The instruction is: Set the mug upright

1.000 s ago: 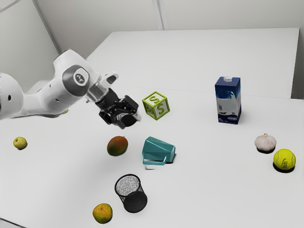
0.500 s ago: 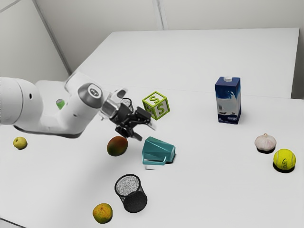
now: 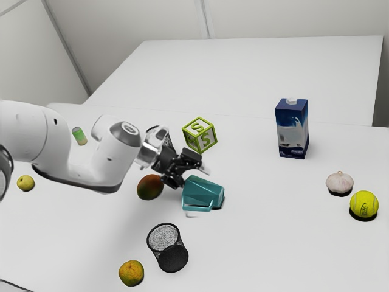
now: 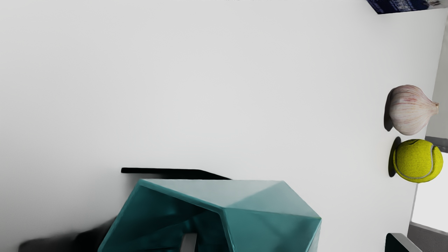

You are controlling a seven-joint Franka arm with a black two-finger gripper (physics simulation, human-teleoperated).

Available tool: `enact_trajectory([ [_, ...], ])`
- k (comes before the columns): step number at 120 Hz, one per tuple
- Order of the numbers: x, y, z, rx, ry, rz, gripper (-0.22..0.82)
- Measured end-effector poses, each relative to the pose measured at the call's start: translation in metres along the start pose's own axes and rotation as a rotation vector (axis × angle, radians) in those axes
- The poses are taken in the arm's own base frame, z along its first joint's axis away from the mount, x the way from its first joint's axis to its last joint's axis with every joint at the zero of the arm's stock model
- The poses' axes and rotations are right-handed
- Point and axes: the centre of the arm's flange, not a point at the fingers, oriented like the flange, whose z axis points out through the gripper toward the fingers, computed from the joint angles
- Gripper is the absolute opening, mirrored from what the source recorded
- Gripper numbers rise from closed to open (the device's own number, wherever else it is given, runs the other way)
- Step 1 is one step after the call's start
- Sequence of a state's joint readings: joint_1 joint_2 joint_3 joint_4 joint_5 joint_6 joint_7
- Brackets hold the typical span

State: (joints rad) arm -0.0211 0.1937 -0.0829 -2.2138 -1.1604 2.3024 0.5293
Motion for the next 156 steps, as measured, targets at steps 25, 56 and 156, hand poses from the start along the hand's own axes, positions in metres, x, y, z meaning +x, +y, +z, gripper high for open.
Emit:
enact_trajectory([
  [25,-0.001,-0.001,0.006,-0.052,0.025,0.018,0.4],
  [56,-0.001,0.006,0.006,-0.067,0.038,0.085,-0.04],
  [156,0.006,0.093,-0.061,0.175,0.011,0.509,-0.18],
])
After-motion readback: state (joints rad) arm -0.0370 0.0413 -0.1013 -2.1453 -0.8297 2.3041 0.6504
